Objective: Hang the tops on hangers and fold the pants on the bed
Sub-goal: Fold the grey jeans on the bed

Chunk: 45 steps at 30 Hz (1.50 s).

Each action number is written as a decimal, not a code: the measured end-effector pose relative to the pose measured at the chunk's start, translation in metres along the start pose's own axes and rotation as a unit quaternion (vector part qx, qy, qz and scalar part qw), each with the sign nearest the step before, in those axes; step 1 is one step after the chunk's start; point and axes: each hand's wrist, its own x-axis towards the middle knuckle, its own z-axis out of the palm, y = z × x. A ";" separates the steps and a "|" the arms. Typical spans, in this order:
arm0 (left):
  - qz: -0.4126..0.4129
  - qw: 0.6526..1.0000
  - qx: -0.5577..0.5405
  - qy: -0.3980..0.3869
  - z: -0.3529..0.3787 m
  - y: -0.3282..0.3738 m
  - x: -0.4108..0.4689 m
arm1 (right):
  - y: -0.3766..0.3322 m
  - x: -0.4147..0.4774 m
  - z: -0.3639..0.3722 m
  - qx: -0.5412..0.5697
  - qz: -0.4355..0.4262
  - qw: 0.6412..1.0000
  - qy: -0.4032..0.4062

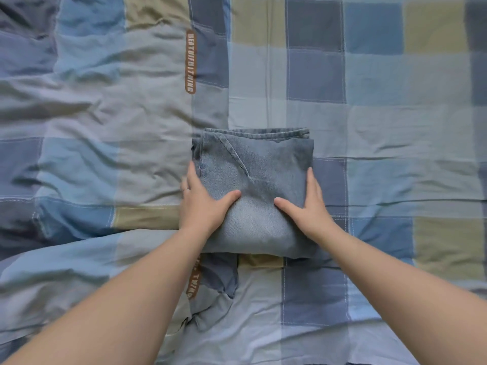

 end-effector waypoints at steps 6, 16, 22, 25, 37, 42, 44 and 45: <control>-0.120 0.983 -0.122 -0.060 -0.005 -0.004 0.004 | -0.005 0.015 -0.023 0.178 0.097 0.977 -0.064; -0.158 0.956 -0.133 -0.207 -0.014 -0.017 -0.026 | -0.001 0.004 -0.046 0.148 0.146 0.971 -0.121; -0.227 0.927 -0.163 -0.249 -0.015 -0.047 -0.104 | 0.033 -0.065 -0.041 0.170 0.227 0.940 -0.190; -0.263 0.917 -0.143 -0.262 -0.024 -0.056 -0.148 | 0.054 -0.114 -0.035 0.162 0.274 0.926 -0.203; -0.335 0.828 0.005 -0.450 -0.123 -0.038 -0.298 | 0.046 -0.367 -0.044 0.290 0.391 0.867 -0.106; -0.205 0.887 0.020 -0.413 -0.155 -0.019 -0.332 | 0.020 -0.453 -0.049 0.369 0.354 0.859 0.023; -0.140 0.903 0.008 -0.406 -0.166 -0.001 -0.348 | 0.012 -0.484 -0.054 0.403 0.326 0.852 0.079; -0.109 0.907 0.005 -0.407 -0.170 0.008 -0.355 | 0.008 -0.499 -0.057 0.419 0.311 0.846 0.109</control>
